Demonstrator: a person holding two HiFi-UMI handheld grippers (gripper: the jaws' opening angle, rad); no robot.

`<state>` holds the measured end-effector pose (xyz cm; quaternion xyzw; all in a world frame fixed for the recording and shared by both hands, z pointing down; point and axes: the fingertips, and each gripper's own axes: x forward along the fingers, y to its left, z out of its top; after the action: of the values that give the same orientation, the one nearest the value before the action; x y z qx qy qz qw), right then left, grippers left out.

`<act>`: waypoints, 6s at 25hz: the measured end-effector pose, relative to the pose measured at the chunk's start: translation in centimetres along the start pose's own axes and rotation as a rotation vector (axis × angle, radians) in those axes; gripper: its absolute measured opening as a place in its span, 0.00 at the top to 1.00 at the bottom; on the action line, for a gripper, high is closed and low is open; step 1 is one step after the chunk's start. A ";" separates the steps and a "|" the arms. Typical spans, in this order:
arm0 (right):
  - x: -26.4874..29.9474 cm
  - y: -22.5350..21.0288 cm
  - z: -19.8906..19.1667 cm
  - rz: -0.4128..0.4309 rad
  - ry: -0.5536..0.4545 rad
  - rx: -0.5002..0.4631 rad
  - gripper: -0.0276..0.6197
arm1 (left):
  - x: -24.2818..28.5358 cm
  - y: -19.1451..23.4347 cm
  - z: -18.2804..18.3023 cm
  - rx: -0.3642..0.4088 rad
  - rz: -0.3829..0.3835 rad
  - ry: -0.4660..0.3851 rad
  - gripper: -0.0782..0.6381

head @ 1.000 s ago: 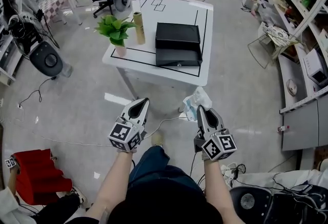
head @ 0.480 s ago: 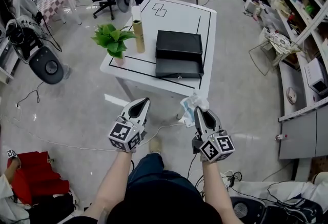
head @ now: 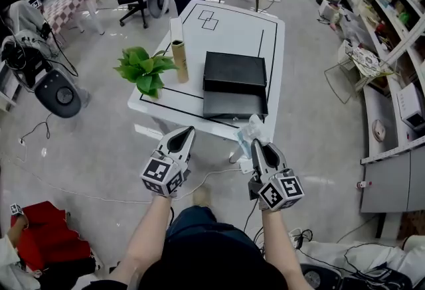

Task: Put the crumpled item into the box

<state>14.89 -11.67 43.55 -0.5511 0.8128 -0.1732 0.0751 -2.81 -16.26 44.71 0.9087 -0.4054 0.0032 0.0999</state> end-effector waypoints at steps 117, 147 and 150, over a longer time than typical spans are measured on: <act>23.4 -8.3 -8.7 0.200 0.931 -0.394 0.76 | 14.7 13.2 -3.5 -0.066 0.130 0.070 0.89; 21.4 -10.2 -8.1 0.118 0.881 -0.411 0.62 | 13.9 11.1 -4.0 -0.065 0.118 0.082 0.89; 21.0 -10.4 -8.0 0.115 0.892 -0.418 0.62 | 14.1 10.7 -3.9 -0.064 0.114 0.081 0.89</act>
<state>13.44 -32.87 56.23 -0.3808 0.8121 -0.2212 -0.3828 -0.98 -32.87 51.67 0.8796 -0.4520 0.0328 0.1447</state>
